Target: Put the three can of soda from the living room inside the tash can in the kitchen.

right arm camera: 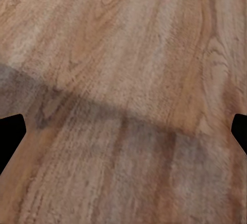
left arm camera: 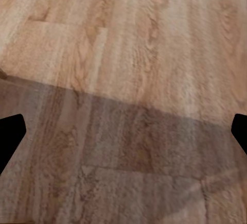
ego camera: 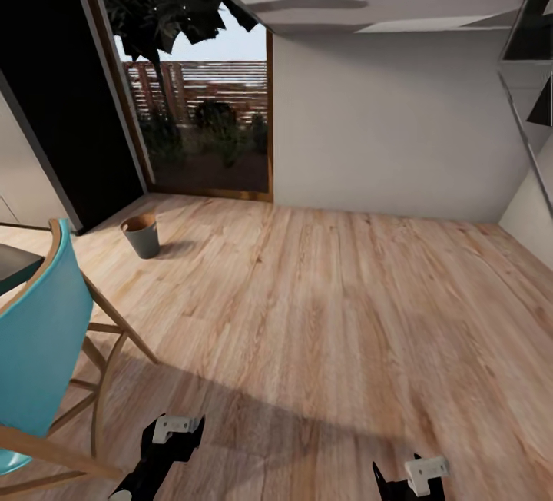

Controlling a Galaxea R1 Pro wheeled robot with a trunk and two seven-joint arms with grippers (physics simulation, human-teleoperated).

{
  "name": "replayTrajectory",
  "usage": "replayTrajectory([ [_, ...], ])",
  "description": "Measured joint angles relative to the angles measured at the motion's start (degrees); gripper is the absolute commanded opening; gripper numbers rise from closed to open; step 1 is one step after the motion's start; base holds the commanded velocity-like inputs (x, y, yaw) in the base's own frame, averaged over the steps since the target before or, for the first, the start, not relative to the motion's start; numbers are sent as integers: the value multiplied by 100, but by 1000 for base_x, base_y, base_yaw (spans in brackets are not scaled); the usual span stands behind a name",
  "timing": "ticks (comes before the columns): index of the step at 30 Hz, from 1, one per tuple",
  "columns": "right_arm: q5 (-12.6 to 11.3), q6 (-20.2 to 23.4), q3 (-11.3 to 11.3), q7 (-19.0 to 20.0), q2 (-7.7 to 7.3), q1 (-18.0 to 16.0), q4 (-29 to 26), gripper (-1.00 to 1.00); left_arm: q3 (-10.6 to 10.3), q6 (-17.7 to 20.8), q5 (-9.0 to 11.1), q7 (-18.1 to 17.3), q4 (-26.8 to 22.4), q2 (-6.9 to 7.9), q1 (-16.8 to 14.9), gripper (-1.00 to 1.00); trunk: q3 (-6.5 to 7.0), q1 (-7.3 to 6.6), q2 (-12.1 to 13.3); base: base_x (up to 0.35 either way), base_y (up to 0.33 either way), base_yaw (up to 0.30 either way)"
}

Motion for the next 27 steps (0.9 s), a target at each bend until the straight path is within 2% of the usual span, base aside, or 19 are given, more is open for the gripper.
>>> replayTrajectory([
  [27,5,0,7,0,-1,0,0,100,0,-1,0,6,-2,0,0,100,0,0,0,274,-189,0],
])
